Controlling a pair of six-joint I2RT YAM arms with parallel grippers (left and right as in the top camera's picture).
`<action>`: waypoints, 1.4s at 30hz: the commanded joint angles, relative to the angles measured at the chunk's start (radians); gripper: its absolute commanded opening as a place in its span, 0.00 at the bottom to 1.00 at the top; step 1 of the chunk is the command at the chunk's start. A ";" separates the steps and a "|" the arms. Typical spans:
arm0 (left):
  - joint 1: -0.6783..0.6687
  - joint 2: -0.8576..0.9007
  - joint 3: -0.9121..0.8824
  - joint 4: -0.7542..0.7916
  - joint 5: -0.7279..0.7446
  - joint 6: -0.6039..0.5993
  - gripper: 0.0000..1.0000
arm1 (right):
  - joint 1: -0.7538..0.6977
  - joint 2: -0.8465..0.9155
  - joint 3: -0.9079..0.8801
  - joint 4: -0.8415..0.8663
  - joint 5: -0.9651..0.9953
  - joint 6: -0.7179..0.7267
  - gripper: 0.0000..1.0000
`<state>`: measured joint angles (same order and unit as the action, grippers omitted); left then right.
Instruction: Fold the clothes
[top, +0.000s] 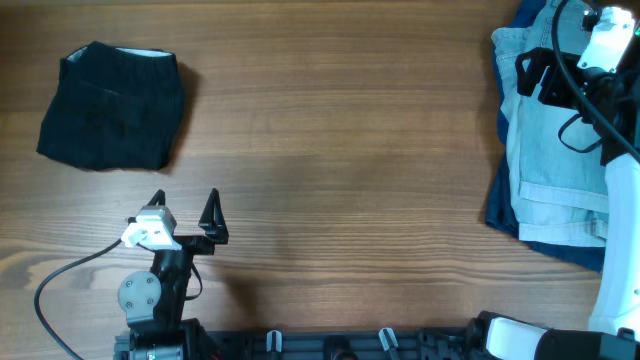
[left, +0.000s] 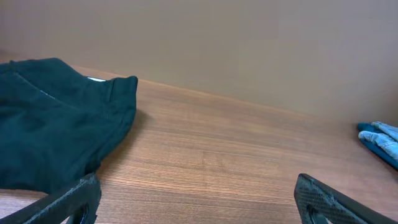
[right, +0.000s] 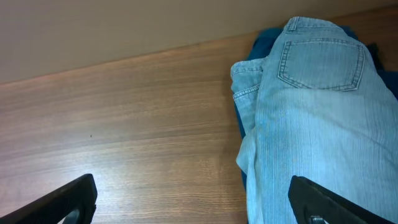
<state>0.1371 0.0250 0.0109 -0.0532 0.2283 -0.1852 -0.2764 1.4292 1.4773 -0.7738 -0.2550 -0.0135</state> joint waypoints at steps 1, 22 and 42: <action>-0.005 -0.008 -0.005 -0.004 -0.011 -0.003 1.00 | 0.004 -0.007 0.013 0.002 -0.016 -0.012 1.00; -0.005 -0.008 -0.005 -0.004 -0.011 -0.003 1.00 | 0.248 -0.800 -0.799 0.825 -0.066 -0.062 1.00; -0.005 -0.008 -0.005 -0.004 -0.011 -0.003 1.00 | 0.274 -1.426 -1.472 0.917 0.046 0.121 1.00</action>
<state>0.1371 0.0250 0.0109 -0.0532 0.2279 -0.1852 -0.0078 0.0204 0.0063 0.1841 -0.2379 0.0868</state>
